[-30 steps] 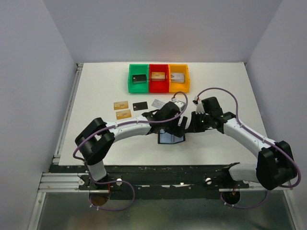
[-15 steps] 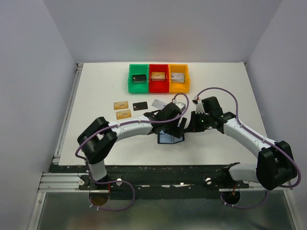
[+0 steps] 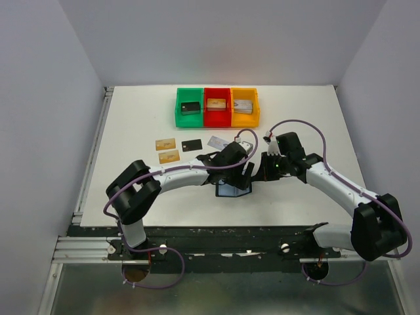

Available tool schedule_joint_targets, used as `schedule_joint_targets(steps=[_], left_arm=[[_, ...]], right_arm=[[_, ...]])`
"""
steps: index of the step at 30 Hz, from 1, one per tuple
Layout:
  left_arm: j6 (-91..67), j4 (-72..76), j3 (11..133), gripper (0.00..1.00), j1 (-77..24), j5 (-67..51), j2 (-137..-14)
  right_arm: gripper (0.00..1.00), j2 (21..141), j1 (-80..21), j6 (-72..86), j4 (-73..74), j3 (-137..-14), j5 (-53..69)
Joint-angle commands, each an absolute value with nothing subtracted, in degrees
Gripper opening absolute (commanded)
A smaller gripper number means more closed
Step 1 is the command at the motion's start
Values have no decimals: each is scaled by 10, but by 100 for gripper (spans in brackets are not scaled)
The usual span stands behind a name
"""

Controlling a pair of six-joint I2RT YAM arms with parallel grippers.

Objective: Take the credit cards out of the card holder
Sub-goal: Remove the credit card from the card holder.

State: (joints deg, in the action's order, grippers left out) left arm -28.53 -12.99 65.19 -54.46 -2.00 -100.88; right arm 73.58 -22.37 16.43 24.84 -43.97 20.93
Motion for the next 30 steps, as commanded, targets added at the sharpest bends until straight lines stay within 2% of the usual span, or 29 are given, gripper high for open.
schedule_joint_targets(steps=[1, 30], left_arm=[[-284, -132, 671, 82, -548, -23, -1026], [-301, -144, 622, 78, -548, 61, -970]], right_arm=[[0, 726, -221, 171, 229, -431, 232], [0, 717, -221, 170, 230, -425, 230]])
